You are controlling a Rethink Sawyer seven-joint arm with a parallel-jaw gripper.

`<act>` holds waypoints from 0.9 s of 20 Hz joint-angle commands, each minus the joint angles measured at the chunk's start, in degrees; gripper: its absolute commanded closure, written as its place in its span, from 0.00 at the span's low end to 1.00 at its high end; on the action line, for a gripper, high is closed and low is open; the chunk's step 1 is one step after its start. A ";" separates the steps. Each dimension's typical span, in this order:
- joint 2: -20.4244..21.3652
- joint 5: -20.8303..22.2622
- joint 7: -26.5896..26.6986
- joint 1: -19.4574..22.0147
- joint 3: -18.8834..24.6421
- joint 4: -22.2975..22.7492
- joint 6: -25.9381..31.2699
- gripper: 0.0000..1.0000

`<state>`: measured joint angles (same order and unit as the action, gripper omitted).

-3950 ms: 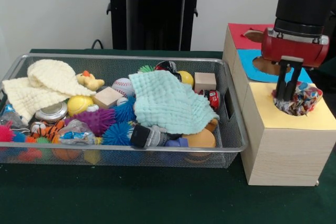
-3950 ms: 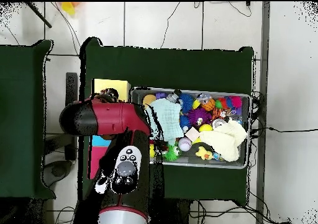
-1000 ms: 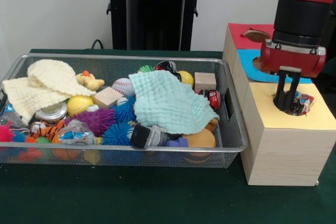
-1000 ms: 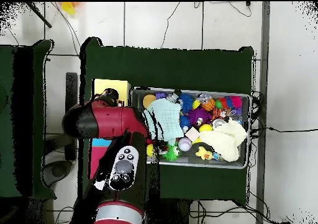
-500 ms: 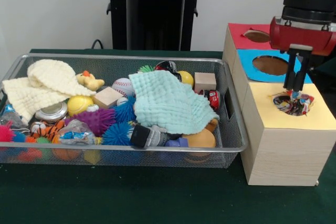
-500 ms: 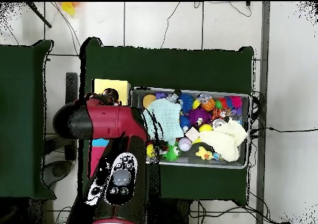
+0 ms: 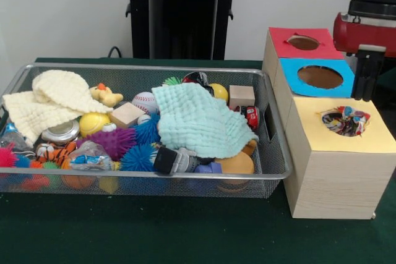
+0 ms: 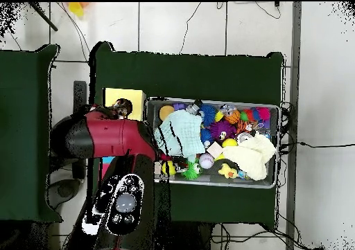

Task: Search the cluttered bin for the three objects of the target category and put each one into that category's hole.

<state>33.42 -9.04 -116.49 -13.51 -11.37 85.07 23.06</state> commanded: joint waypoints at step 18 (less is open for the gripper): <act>-6.95 -1.12 -9.71 1.19 1.34 0.43 0.25 1.00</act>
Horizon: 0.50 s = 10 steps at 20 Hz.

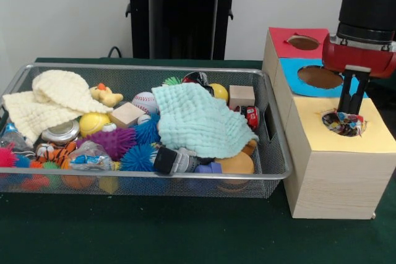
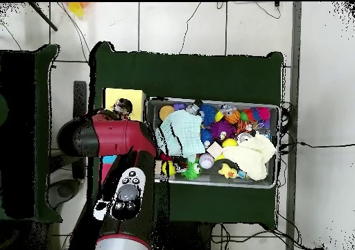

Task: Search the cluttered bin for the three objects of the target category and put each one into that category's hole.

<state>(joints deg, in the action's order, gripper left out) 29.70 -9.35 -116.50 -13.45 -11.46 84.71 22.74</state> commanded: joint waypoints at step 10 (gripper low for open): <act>-4.64 -0.48 -9.76 1.32 1.58 1.11 -1.89 1.00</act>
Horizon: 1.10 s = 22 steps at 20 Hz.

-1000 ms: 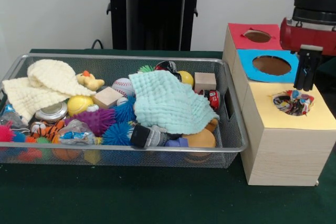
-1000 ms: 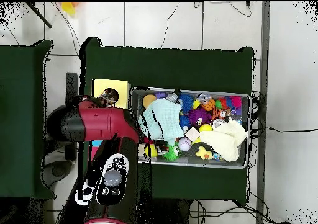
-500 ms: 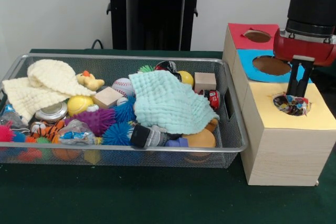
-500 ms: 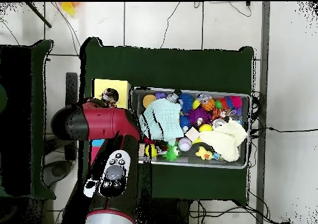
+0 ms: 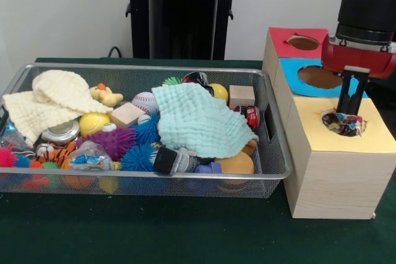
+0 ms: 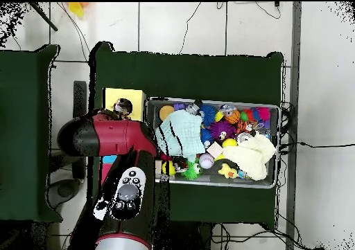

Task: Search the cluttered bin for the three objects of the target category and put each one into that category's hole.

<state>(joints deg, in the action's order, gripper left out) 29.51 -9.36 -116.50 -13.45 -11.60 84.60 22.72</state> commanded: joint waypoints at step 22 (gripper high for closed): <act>-8.15 -0.77 -8.89 2.62 3.13 0.82 -6.42 1.00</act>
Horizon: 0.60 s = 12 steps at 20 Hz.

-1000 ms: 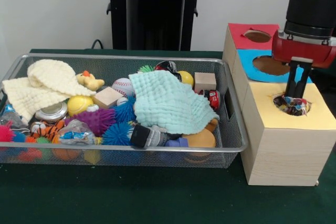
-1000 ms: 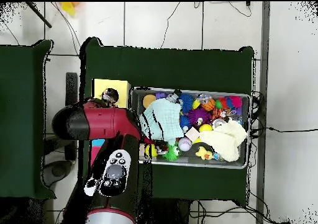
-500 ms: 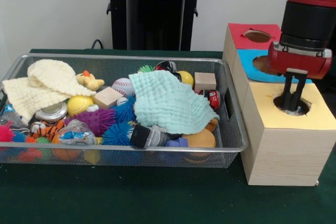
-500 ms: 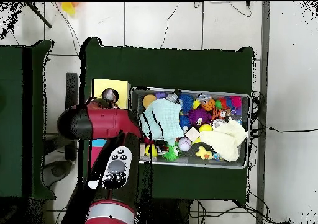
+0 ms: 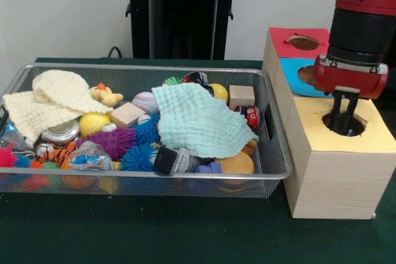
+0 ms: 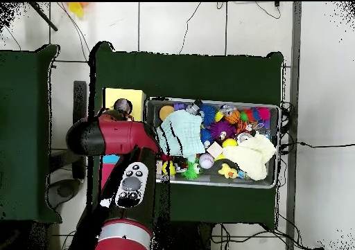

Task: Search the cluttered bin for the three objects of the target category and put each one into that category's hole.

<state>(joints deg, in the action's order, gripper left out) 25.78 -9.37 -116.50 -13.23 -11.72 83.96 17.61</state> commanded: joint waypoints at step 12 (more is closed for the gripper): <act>-7.91 -0.56 -8.64 3.31 4.12 0.69 -5.06 1.00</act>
<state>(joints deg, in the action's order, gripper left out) 23.34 -9.40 -116.50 -11.99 -11.70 82.88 13.48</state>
